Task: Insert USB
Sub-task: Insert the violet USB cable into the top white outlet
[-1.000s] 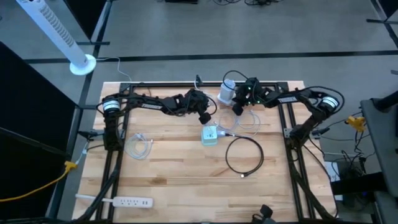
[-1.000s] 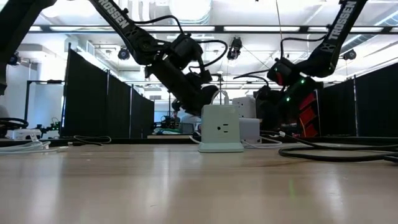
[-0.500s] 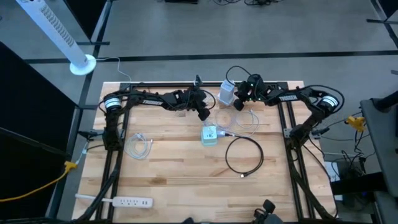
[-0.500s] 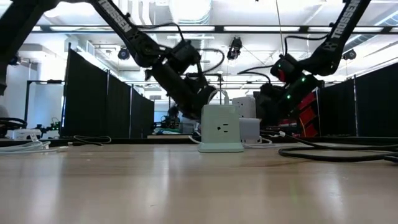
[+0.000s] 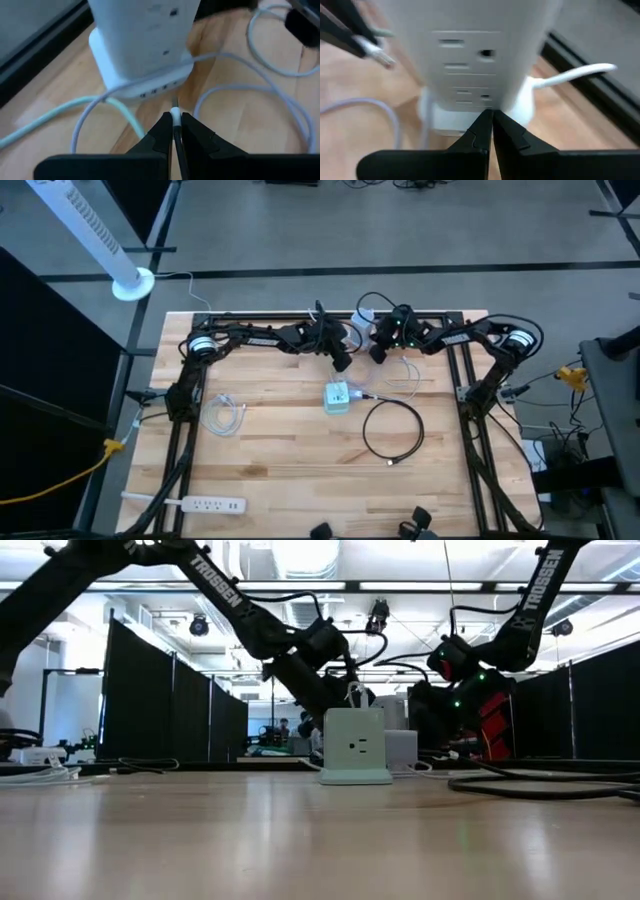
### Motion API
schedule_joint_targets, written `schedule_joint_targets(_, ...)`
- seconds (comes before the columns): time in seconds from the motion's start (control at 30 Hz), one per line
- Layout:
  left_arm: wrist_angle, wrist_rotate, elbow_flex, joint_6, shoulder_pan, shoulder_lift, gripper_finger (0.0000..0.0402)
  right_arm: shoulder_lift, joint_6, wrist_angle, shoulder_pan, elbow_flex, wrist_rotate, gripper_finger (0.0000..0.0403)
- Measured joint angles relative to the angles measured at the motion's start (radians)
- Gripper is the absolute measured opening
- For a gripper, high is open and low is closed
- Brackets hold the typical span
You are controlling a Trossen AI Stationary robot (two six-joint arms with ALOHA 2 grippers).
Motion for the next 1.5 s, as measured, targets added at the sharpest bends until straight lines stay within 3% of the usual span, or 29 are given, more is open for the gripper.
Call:
schedule_joint_targets(0.3, -0.1, -0.016, 0.019, 0.024, 0.001, -0.001, 0.0015, 0.0, 0.118, 0.012, 0.069, 0.0, 0.012, 0.0)
schedule_joint_targets(0.47, -0.169, -0.023, 0.001, 0.067, -0.004, -0.043, 0.0015, -0.023, 0.123, -0.027, 0.12, 0.0, 0.18, 0.0)
schedule_joint_targets(0.57, -0.161, -0.028, -0.047, 0.089, -0.004, -0.097, 0.0015, -0.065, 0.106, -0.067, 0.107, 0.0, 0.198, 0.0)
schedule_joint_targets(0.87, 0.146, -0.028, -0.318, 0.104, 0.02, -0.218, 0.0015, -0.067, -0.022, 0.056, 0.025, 0.0, 0.24, 0.0)
schedule_joint_targets(1.03, 0.349, -0.011, -0.437, 0.105, 0.02, -0.226, 0.0015, 0.0, 0.008, 0.161, 0.024, 0.001, 0.177, 0.0)
schedule_joint_targets(1.5, 0.393, -0.019, -0.484, 0.148, 0.077, -0.224, 0.0015, 0.038, 0.141, 0.158, 0.12, 0.001, 0.133, 0.0)
